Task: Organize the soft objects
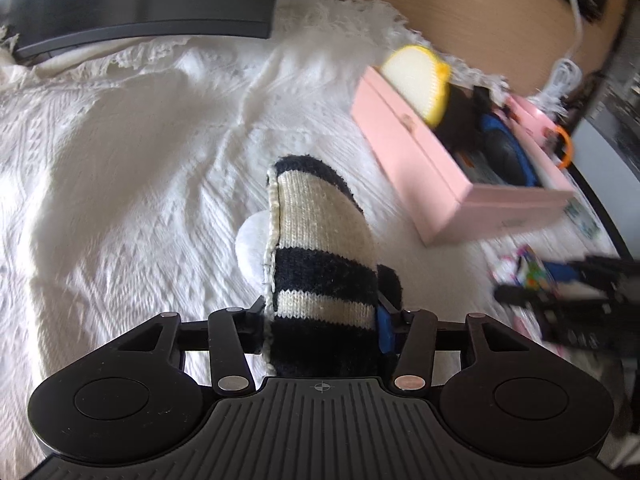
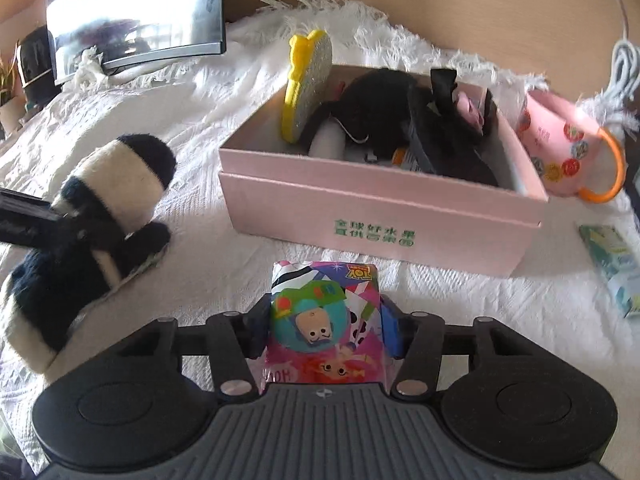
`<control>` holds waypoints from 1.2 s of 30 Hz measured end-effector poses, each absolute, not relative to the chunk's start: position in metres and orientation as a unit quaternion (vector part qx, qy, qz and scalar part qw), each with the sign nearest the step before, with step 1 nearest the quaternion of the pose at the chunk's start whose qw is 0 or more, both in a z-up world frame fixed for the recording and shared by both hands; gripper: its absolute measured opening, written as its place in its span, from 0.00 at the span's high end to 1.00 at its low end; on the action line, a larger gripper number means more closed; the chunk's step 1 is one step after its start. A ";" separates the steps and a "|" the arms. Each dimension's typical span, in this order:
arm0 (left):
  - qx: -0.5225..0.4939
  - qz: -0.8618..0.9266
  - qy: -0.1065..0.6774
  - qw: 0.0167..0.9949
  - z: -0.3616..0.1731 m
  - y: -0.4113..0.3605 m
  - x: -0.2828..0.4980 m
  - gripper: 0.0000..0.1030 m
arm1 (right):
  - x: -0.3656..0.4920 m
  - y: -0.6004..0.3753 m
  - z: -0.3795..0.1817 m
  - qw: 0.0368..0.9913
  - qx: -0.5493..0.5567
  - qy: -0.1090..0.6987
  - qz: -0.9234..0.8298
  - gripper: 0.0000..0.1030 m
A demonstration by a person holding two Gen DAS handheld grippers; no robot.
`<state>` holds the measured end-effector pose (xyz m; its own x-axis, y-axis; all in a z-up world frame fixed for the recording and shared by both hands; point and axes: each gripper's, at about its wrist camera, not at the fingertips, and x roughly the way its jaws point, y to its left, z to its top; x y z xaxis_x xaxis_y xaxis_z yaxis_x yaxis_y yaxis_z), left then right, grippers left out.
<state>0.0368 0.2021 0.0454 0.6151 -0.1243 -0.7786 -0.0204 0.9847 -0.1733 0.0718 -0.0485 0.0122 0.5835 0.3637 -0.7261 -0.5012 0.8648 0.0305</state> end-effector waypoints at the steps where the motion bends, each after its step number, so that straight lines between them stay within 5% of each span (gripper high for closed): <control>1: -0.080 -0.037 0.438 0.894 0.047 0.199 0.031 0.48 | 0.068 -0.049 0.016 0.885 -0.094 0.382 0.248 0.51; 10: -0.085 -0.141 0.441 0.882 0.077 0.156 -0.007 0.49 | 0.018 -0.095 0.072 0.899 -0.103 0.354 0.236 0.52; 18: -0.097 -0.172 0.303 0.932 0.163 0.128 0.056 0.49 | -0.006 -0.137 0.086 0.927 -0.054 0.328 0.174 0.52; 24: -0.085 -0.154 0.207 0.962 0.161 0.088 0.147 0.48 | -0.018 -0.145 0.079 0.933 -0.040 0.326 0.147 0.52; 31: -0.010 -0.064 0.310 0.949 0.078 0.062 0.190 0.48 | -0.037 -0.158 0.073 0.936 -0.044 0.329 0.119 0.52; 36: -0.029 -0.056 0.346 0.936 0.067 0.081 0.179 0.43 | -0.030 -0.168 0.065 0.929 -0.042 0.352 0.108 0.52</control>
<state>0.1786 0.0807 0.0667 0.7543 -0.1248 -0.6446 0.0843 0.9921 -0.0934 -0.0299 -0.1677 0.0646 0.7285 0.1716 -0.6632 -0.2303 0.9731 -0.0011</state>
